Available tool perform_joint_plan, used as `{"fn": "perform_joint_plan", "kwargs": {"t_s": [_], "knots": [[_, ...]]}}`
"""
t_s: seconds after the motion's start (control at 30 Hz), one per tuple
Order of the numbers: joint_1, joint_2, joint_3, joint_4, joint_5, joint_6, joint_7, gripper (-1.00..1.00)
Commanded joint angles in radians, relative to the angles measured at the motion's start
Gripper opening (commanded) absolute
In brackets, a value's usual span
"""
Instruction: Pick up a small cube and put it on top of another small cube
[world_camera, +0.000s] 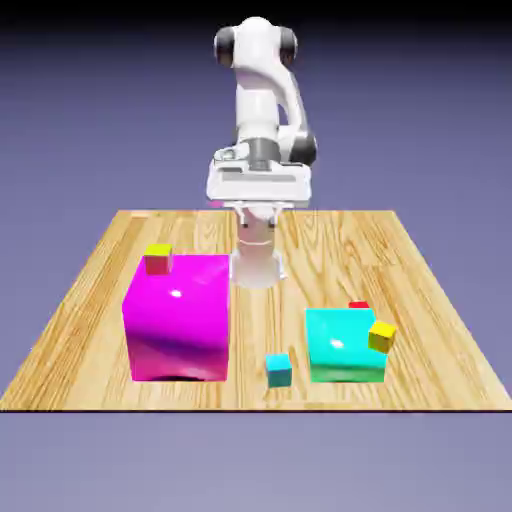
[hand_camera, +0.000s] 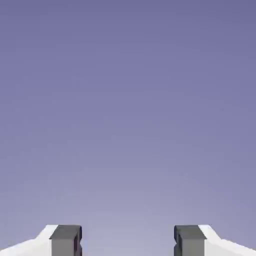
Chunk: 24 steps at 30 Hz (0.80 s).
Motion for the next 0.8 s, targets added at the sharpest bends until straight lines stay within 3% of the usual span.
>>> {"fn": "perform_joint_plan", "kwargs": {"t_s": [0.0, 0.6, 0.77], "knots": [[0.014, 0.036, 0.034, 0.016, -0.030, -0.041, -0.004, 0.00], [0.264, 0.689, 0.641, 0.299, -0.563, -0.782, -0.069, 0.00], [0.268, 0.824, 0.690, 0.302, -0.600, -0.833, -0.114, 0.00]]}}
